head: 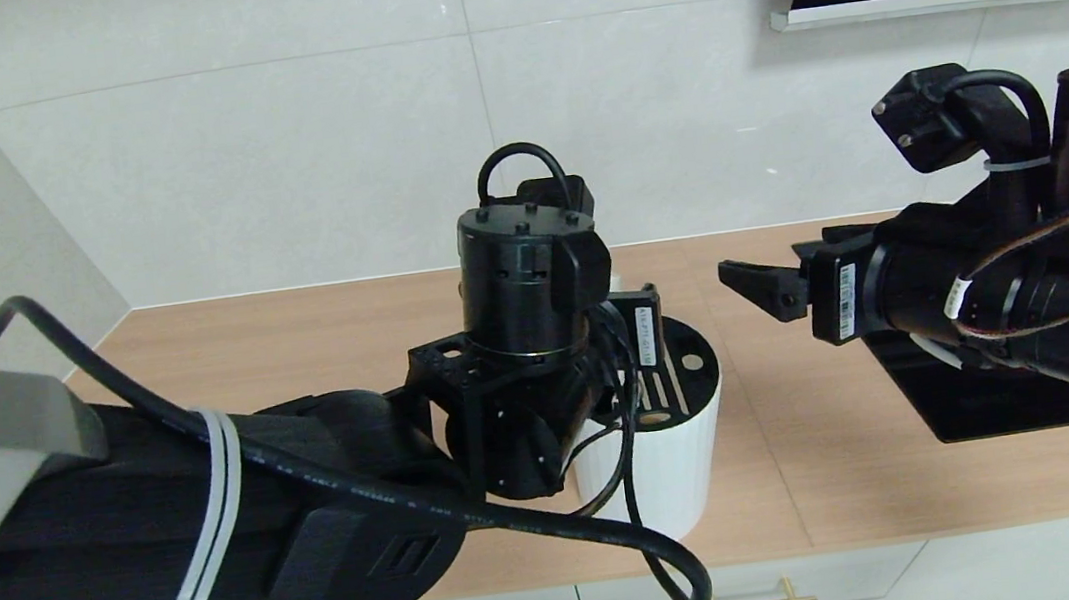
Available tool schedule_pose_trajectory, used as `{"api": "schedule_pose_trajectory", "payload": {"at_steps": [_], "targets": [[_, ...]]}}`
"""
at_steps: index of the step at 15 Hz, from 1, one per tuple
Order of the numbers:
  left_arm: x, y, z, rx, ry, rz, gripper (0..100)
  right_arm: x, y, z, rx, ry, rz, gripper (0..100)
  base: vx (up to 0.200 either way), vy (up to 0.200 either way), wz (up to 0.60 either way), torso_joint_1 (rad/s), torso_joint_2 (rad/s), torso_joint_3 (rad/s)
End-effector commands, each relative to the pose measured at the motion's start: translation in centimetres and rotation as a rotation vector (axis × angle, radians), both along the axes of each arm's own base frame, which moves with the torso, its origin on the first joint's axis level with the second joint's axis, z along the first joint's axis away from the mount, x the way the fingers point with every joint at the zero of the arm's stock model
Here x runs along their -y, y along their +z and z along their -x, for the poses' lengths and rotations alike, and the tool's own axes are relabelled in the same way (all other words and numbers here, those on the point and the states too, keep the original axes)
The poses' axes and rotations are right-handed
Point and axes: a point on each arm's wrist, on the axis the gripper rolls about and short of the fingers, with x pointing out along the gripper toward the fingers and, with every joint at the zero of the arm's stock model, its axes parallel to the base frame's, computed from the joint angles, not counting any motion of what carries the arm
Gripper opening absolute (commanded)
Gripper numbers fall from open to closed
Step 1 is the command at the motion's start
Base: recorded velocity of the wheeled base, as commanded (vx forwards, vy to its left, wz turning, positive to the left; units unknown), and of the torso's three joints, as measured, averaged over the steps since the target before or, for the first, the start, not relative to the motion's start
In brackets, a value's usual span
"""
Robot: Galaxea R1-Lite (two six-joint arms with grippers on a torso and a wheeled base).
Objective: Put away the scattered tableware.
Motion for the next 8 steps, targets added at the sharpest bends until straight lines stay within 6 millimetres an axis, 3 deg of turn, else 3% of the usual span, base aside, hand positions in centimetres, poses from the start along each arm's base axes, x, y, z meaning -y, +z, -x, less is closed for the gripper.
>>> {"api": "schedule_pose_trajectory", "payload": {"at_steps": [1, 6, 8], "targets": [[0.1, -0.3, -0.1, -0.005, 0.000, -0.008, 100, 0.0, 0.0, 0.0, 0.000, 0.001, 0.000, 100, 0.000, 0.000, 0.00, 0.000, 0.00, 0.000], [-0.8, 1.7, 0.7, 0.020, 0.002, 0.056, 100, 0.0, 0.0, 0.0, 0.000, 0.001, 0.000, 100, 0.000, 0.000, 0.00, 0.000, 0.00, 0.000], [-3.8, 5.1, 3.4, 0.058, -0.024, 0.139, 100, 0.1, 0.3, 0.1, 0.007, -0.002, -0.007, 100, 0.000, 0.000, 0.00, 0.000, 0.00, 0.000]]}}
